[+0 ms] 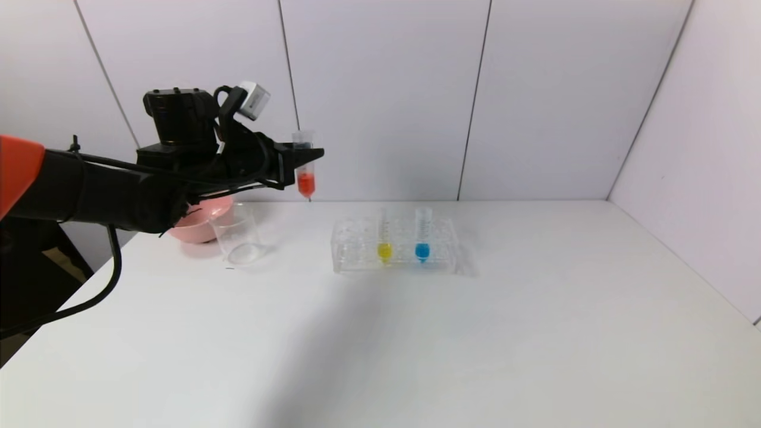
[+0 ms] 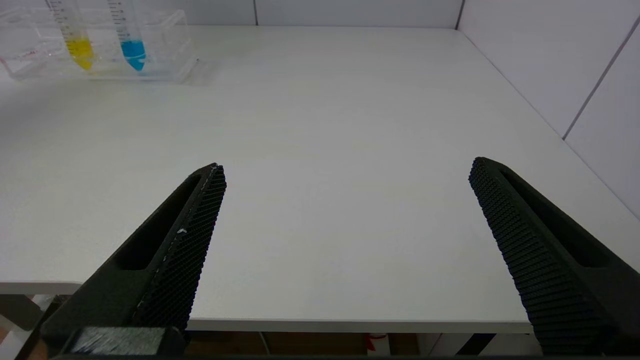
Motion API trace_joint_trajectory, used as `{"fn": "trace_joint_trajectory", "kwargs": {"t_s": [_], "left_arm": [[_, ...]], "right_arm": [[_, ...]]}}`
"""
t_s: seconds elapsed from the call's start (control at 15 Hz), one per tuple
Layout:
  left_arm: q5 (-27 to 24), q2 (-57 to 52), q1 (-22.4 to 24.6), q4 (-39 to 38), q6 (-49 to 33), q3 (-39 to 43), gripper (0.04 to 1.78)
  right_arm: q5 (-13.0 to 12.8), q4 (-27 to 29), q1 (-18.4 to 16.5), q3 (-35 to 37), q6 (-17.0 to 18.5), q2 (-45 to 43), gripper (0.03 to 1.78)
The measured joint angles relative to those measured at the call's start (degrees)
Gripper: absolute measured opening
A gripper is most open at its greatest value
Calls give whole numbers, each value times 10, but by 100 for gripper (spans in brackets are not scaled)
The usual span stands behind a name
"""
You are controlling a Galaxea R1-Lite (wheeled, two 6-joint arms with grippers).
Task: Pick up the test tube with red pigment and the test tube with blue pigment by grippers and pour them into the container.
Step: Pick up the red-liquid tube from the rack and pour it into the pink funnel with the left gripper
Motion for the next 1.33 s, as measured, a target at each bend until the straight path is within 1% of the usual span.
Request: {"fn": "trace_joint_trajectory", "kwargs": {"t_s": [0.07,0.33,0.4,0.47,0.87,1.33], "left_arm": [[35,-9,-2,6,6,5,47],[143,-32,-5,9,6,28,47],[168,-37,-5,9,6,33,47],[181,-42,-2,9,5,38,47],[181,-66,37,10,2,65,47],[173,-79,104,9,1,84,47]], "right_arm": [[0,0,0,0,0,0,177],[0,0,0,0,0,0,177],[0,0,0,0,0,0,177],[0,0,0,0,0,0,177],[0,0,0,0,0,0,177],[0,0,0,0,0,0,177]]}}
